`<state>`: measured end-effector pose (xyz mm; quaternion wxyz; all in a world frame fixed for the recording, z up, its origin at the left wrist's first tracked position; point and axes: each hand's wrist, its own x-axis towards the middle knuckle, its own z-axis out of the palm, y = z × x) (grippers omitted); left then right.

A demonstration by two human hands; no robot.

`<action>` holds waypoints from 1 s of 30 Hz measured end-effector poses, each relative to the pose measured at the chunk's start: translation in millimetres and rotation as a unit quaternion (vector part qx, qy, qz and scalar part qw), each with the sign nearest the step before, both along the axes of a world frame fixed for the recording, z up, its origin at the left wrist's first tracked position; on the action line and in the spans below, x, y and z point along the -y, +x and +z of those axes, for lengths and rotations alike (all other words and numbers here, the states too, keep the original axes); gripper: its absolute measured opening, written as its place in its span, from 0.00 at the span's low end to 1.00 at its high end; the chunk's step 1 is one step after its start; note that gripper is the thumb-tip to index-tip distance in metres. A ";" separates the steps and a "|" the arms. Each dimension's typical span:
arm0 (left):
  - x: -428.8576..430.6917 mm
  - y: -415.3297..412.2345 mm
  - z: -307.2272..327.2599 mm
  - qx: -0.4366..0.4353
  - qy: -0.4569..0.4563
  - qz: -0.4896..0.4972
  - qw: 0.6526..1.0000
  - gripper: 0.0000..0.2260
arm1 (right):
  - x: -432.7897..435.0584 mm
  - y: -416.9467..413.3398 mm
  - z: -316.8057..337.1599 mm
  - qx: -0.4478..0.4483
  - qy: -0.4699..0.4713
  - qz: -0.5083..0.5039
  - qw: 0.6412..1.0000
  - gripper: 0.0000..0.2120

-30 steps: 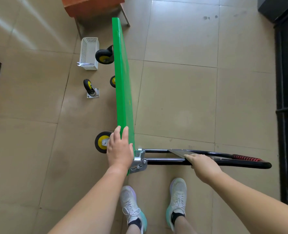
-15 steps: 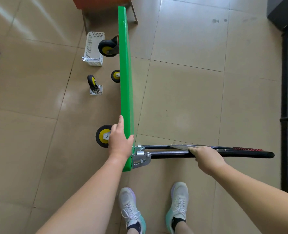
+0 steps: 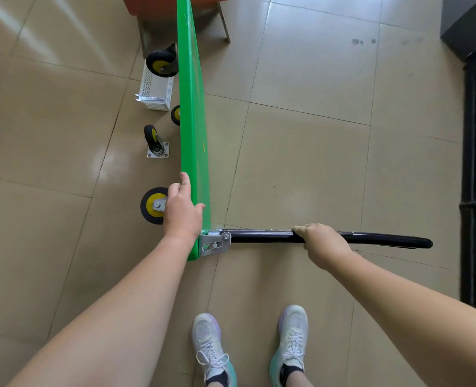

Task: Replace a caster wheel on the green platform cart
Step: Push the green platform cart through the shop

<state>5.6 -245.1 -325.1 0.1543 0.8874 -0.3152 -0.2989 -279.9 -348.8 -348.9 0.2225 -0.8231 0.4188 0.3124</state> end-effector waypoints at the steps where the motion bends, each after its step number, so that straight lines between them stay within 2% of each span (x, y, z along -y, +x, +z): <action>1: -0.1 0.6 0.7 -0.001 0.002 -0.002 1.000 0.38 | -0.2 0.8 0.1 -0.002 -0.001 -0.002 1.000 0.24; 9: -5.5 2.6 10.3 -0.024 0.049 -0.034 0.998 0.39 | -5.7 13.6 11.9 -0.038 -0.018 -0.009 0.999 0.23; 13: -21.6 -6.8 30.2 -0.011 0.104 -0.058 0.993 0.33 | -15.4 23.0 36.9 -0.025 -0.004 -0.022 0.999 0.20; 16: -28.8 -9.1 70.2 -0.005 0.122 -0.059 0.991 0.28 | -16.9 43.8 85.2 -0.001 0.016 -0.045 0.999 0.15; 21: -13.7 9.2 191.3 0.020 0.096 -0.063 0.993 0.21 | 0.9 91.2 217.5 0.079 -0.010 -0.028 0.996 0.18; 26: 9.6 31.8 364.4 0.074 0.007 -0.050 0.996 0.18 | 26.7 133.0 393.2 0.175 -0.098 0.016 0.980 0.19; 30: 5.3 41.4 504.2 0.131 -0.080 -0.056 0.987 0.19 | 30.7 161.4 532.2 0.264 -0.170 0.042 0.948 0.17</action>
